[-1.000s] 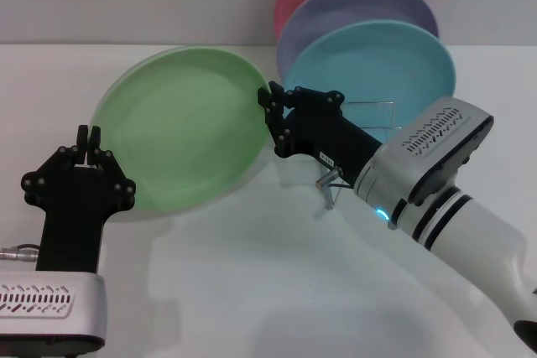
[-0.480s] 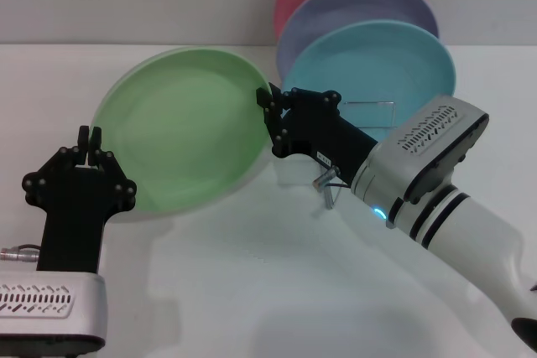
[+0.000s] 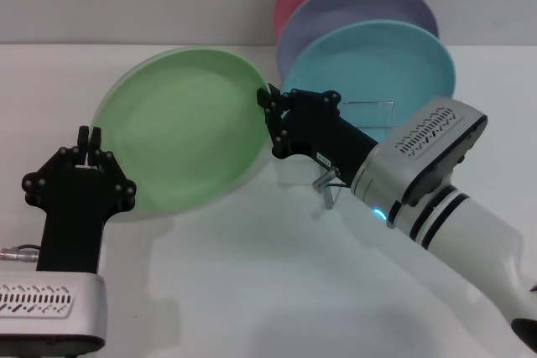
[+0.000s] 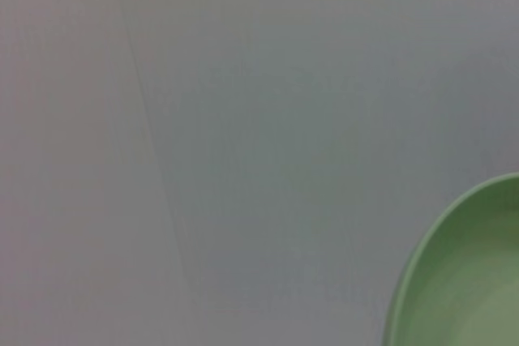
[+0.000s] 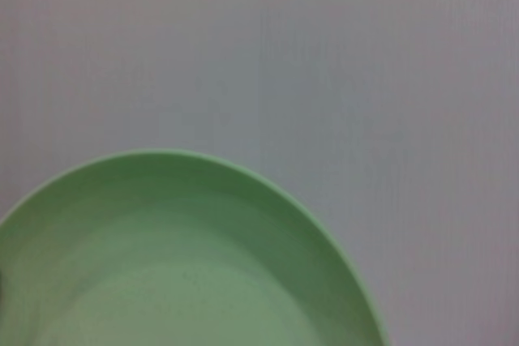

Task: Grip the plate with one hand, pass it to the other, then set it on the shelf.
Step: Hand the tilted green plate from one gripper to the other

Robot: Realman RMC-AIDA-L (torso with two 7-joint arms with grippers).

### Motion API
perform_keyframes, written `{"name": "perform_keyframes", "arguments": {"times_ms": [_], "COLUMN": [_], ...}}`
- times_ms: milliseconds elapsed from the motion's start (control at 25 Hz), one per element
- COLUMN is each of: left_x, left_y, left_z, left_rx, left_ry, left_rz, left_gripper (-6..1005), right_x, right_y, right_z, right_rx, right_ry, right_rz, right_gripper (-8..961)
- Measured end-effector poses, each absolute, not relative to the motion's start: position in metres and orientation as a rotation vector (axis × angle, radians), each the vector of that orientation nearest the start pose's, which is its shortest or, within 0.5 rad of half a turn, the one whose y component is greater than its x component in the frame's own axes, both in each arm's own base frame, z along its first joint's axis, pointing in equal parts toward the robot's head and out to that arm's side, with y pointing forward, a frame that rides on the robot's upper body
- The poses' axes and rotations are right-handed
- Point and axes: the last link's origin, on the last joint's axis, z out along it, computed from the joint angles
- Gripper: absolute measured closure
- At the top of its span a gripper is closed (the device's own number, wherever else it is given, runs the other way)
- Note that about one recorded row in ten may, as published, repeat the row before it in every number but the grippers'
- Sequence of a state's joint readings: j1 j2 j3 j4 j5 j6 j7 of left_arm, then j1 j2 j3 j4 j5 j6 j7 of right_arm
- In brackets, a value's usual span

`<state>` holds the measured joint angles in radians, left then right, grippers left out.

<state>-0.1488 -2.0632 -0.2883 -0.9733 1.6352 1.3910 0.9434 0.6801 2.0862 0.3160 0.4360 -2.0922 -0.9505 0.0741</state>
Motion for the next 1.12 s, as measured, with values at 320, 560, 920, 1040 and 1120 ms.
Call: {"name": "perform_keyframes", "arguments": {"times_ms": [320,560,920,1040,1120], "left_x": [-0.233,-0.234,-0.238,-0.239,-0.238], "left_y": [0.229,0.229,0.23,0.228,0.225], "left_z": [-0.073,-0.072,-0.069,-0.066,-0.061], "left_rx": [-1.478,-1.476,-1.459,-1.44,-1.421], "left_ry": [-0.356,-0.357,-0.358,-0.376,-0.379], "left_rz": [-0.47,-0.47,-0.462,-0.5,-0.556], "left_gripper": [963,963,869,837,751], "right_x": [0.189,0.19,0.192,0.192,0.191], "right_y": [0.347,0.347,0.348,0.349,0.353], "right_z": [-0.124,-0.124,-0.123,-0.121,-0.118], "right_rx": [-2.167,-2.166,-2.159,-2.148,-2.127], "right_ry": [0.384,0.392,0.399,0.405,0.412], "right_rz": [0.833,0.836,0.832,0.833,0.84], "right_gripper": [934,935,935,935,936]}}
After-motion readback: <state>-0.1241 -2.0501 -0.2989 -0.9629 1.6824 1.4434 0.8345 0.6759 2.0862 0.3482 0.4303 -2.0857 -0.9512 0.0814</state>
